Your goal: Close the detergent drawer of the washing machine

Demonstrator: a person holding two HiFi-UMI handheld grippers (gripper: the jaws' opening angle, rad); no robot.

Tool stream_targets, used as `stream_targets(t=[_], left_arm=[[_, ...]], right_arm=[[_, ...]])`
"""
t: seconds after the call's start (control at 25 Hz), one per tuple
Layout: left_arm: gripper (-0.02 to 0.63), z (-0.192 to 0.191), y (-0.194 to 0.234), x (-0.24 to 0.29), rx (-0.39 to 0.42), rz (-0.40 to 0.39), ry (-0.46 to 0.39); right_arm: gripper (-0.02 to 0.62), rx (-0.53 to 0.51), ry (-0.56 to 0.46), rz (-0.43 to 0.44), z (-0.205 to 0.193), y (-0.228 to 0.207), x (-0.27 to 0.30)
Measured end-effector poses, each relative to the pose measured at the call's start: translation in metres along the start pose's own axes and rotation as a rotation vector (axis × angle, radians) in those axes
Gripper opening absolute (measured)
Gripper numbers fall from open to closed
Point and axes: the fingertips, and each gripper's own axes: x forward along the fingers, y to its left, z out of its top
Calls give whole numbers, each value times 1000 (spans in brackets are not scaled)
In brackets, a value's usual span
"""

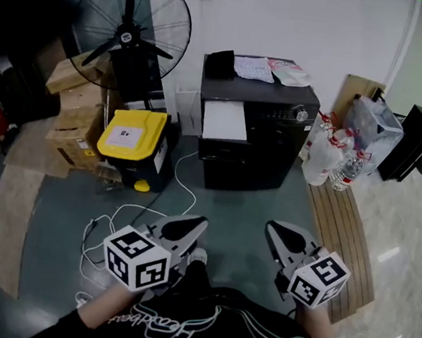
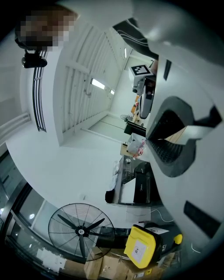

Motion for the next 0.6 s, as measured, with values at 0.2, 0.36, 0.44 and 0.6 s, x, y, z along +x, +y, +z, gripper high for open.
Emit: stream_targets(t=[0.2, 0.36, 0.44, 0.6], left_arm=[[25, 21, 49, 27, -26, -5, 24], [24, 37, 92, 49, -63, -9, 43], [23, 45, 116, 60, -74, -7, 52], [25, 57, 163, 79, -93, -1, 64]], right_arm=[[26, 27, 13, -17, 10, -32, 47], [26, 52, 24, -35, 16, -60, 87], [26, 61, 36, -46, 18, -74, 108], [26, 77, 69, -68, 14, -99, 152]])
